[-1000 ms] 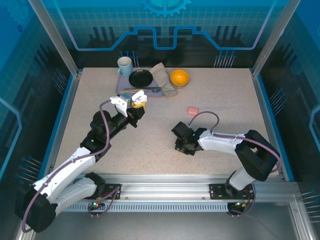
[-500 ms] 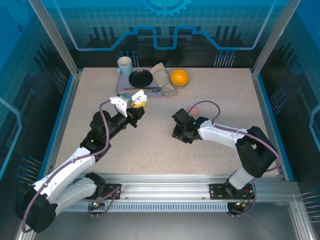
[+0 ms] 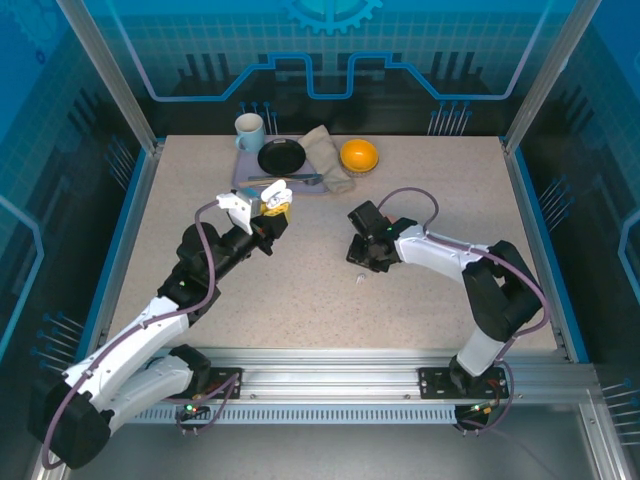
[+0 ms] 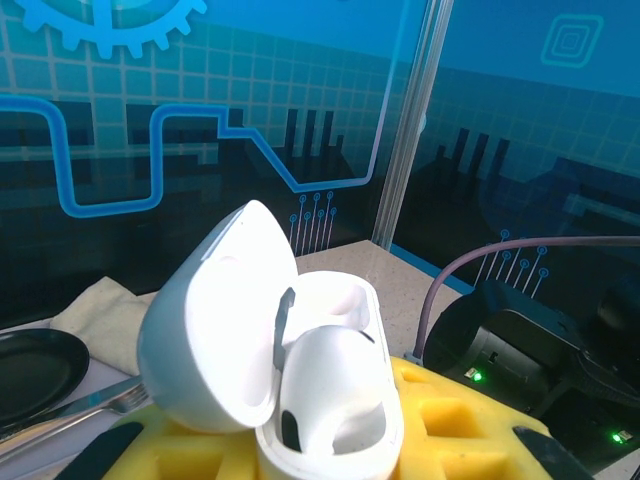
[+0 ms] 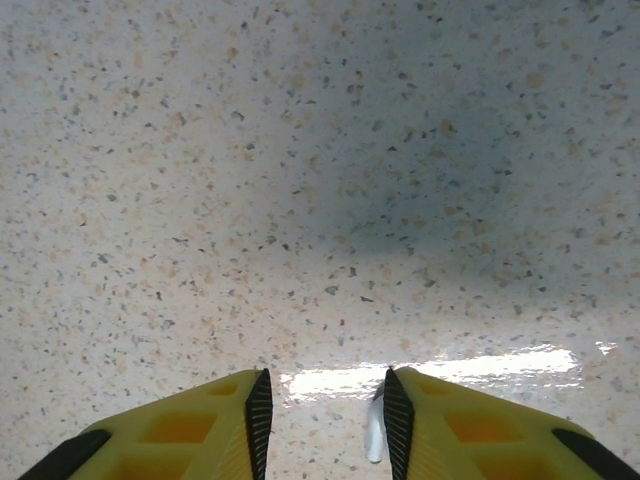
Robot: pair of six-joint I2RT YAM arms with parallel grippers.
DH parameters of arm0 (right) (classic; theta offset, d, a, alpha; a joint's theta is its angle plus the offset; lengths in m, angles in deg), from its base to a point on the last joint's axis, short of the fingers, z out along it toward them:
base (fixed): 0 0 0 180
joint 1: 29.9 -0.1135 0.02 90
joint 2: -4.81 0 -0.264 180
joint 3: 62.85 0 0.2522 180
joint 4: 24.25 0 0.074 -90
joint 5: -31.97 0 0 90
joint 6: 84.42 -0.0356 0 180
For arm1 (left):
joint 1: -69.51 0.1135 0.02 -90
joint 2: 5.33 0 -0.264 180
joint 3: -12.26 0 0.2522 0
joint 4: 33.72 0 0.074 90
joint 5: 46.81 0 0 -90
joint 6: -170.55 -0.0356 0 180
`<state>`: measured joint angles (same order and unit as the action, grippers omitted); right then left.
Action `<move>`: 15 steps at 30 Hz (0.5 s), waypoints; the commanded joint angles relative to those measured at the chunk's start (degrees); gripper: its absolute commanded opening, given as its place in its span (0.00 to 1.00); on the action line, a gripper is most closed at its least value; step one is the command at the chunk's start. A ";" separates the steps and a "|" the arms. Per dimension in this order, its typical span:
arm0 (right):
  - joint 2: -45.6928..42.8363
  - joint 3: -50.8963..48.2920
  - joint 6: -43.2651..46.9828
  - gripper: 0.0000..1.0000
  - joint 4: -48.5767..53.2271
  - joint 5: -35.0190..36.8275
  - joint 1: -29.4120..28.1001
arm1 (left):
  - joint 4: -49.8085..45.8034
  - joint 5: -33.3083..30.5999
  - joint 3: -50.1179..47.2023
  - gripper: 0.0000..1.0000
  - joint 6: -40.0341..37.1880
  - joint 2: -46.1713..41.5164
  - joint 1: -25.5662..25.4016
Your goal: Insert wireless bluetooth earbuds into charging case
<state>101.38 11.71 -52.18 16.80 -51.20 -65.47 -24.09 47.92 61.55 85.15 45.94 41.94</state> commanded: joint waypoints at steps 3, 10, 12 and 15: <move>-0.87 -3.17 -0.36 0.40 1.02 0.09 -0.18 | 2.31 -0.31 -0.68 0.00 0.26 -1.25 0.42; -0.87 -3.57 -2.78 0.42 2.43 1.40 -2.25 | 2.68 -0.34 -1.14 0.00 0.21 -1.43 0.48; -0.57 -2.96 -2.84 0.43 2.84 1.63 -2.82 | 2.66 -0.38 -1.34 0.00 0.15 -1.46 0.42; 0.25 -1.71 -3.06 0.43 3.54 1.71 -3.74 | 2.79 -0.64 -1.56 0.00 0.14 -1.75 0.46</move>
<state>101.21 7.84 -54.17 18.18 -50.61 -68.10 -24.04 47.92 60.92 85.13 45.41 41.94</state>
